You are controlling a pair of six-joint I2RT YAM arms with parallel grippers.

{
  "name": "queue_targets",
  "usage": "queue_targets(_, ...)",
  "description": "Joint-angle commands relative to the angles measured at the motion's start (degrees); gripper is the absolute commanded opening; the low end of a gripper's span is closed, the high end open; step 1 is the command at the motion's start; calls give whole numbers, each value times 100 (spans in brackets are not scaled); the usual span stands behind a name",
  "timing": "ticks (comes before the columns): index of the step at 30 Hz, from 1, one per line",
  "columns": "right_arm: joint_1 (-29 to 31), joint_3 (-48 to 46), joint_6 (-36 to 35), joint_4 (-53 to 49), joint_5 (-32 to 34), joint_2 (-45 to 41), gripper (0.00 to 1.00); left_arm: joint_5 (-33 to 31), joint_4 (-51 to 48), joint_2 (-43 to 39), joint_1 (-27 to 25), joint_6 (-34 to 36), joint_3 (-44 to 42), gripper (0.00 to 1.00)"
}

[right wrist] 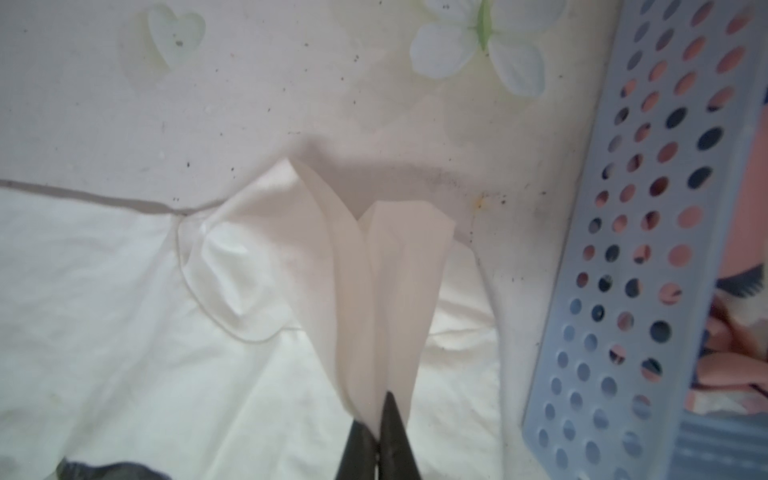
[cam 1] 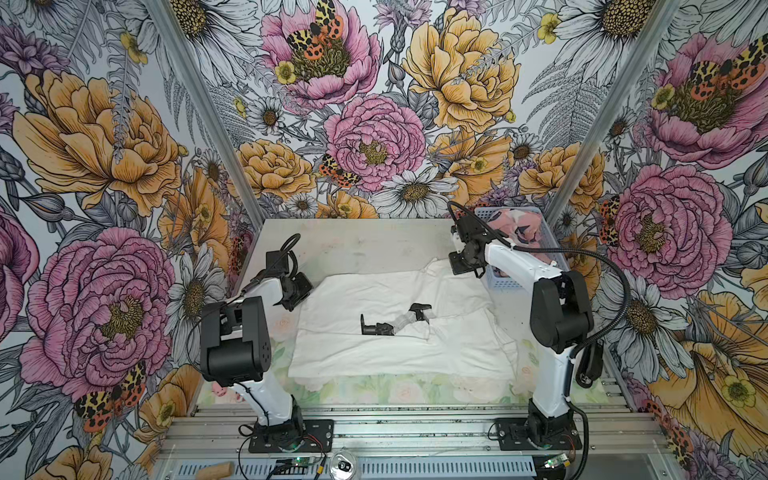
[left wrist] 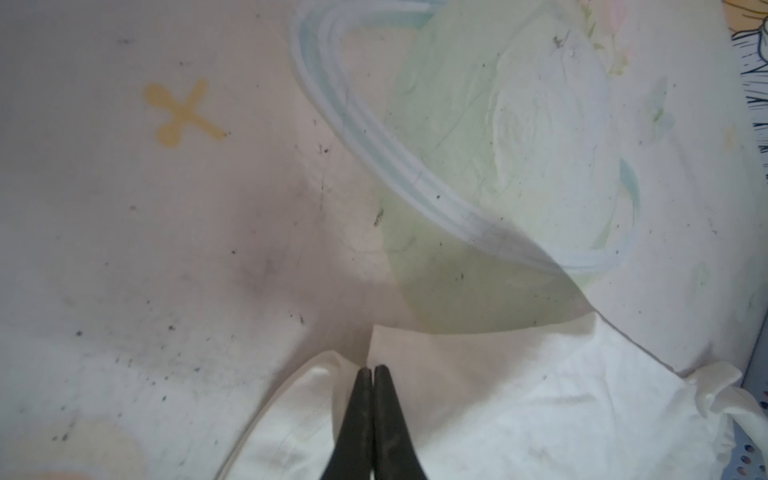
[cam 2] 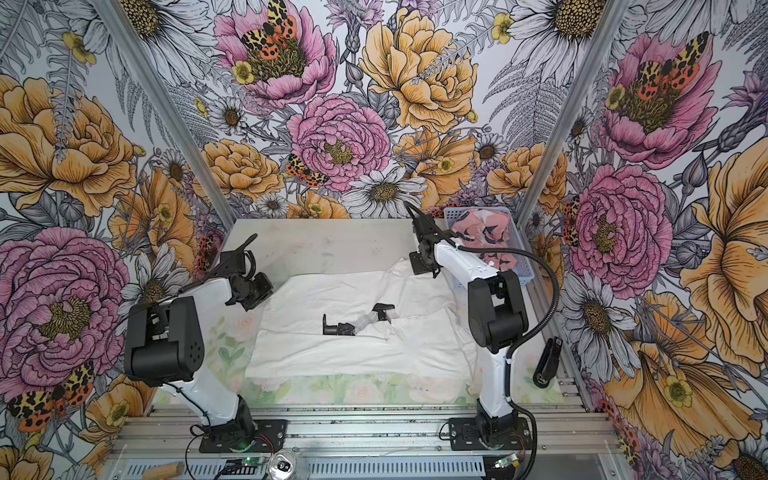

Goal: Fold and stack the mixed laundry pile

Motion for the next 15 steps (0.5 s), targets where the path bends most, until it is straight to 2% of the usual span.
queue_targets(1,30,-360,293,6,-464,-657,0,77,155,-398,52,-100,-300,0)
queue_targets(15,190,-2410,1001,-4,-809,-2396,0,15,-221,-1608,219,-602,-1453,0)
